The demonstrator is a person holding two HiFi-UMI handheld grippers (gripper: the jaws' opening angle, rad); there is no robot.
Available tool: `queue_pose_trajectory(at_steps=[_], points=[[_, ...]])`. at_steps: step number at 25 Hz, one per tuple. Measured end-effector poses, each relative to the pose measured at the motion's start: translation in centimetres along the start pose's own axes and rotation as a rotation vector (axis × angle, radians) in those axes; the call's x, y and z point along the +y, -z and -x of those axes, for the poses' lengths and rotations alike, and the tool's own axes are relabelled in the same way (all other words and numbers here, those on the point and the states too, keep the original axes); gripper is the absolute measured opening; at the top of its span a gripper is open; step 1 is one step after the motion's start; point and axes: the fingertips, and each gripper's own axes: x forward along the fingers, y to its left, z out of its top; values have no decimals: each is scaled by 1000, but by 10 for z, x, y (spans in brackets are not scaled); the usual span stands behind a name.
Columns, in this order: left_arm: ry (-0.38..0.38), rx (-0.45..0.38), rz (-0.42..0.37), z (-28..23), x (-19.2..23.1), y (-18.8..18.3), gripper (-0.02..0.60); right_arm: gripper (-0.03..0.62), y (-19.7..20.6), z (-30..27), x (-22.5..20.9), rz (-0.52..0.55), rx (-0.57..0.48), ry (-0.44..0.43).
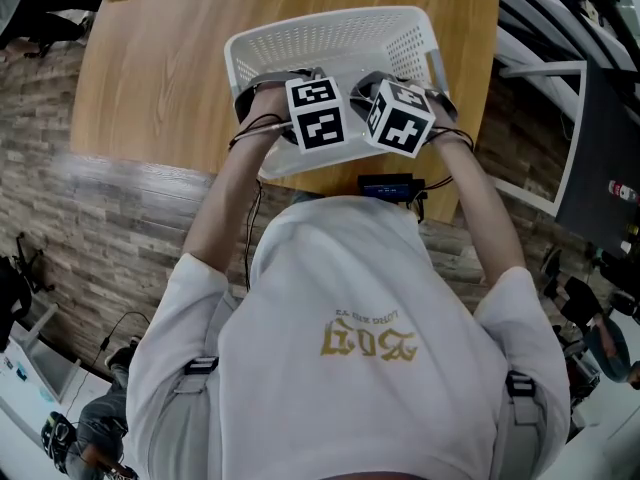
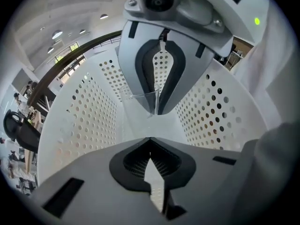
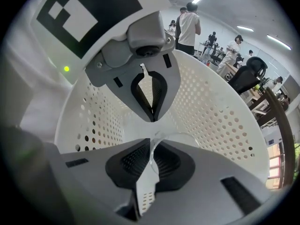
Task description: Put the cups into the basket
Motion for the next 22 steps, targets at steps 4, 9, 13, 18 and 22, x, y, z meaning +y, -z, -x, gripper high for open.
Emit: queue_pose_trajectory(at_steps=[4, 9, 13, 18, 22], points=[[15, 7, -2, -6, -2, 0, 6, 26, 7, -6, 0, 4, 32, -11], [32, 25, -3, -13, -3, 1, 6, 26, 13, -12, -1, 10, 61, -16], [47, 39, 0, -18, -3, 3, 7, 26, 19, -16, -4, 14, 86, -11], [67, 56, 0, -23, -6, 6, 6, 26, 25, -21, -3, 14, 118, -23], [80, 68, 16, -29, -8, 9, 6, 26, 34, -28, -2, 17, 151, -34]])
